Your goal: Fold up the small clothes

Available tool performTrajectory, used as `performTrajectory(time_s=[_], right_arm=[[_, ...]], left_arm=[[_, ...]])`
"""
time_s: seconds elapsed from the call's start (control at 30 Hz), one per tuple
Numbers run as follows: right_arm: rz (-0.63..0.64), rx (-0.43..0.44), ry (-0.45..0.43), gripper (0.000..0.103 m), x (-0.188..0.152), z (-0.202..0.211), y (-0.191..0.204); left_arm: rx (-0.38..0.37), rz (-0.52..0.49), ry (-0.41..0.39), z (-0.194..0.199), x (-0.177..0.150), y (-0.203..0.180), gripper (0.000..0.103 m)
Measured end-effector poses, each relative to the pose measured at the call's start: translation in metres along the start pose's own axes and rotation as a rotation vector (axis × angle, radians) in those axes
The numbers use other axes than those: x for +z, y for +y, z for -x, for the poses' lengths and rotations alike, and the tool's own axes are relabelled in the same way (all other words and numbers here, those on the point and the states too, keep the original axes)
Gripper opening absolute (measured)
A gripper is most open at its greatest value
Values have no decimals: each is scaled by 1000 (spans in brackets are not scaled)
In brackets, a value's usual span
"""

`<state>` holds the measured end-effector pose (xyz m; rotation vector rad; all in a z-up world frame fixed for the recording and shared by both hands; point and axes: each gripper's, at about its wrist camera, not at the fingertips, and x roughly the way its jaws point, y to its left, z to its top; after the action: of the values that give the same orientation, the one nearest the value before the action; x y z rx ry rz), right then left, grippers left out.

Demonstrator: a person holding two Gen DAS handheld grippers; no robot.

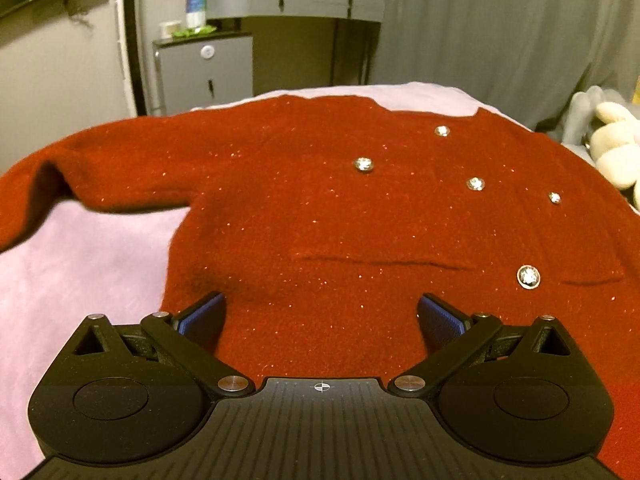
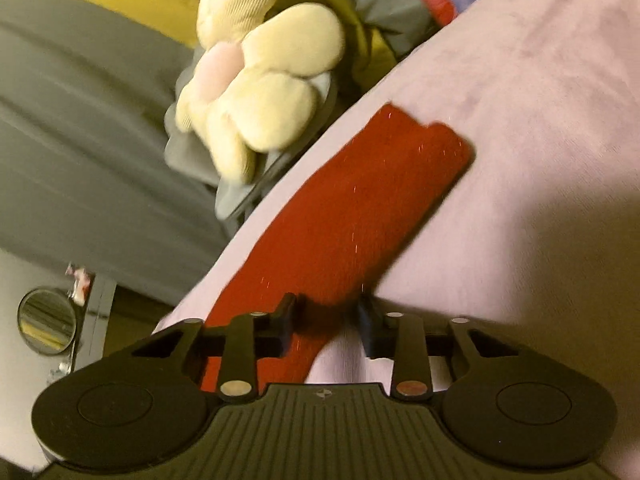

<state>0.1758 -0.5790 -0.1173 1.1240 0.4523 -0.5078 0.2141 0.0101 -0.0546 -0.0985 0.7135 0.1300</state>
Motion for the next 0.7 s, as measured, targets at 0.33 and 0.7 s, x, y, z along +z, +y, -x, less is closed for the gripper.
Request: performTrajectory(time_s=[0.33,0.7], right_arm=[[787,-134,-236,9,-54,30,141],[1533,219,72,20,-307,42,247]], left_arm=[[-37,10,9,-4,2,8,103],[-98,8,6,0,2,19,103]])
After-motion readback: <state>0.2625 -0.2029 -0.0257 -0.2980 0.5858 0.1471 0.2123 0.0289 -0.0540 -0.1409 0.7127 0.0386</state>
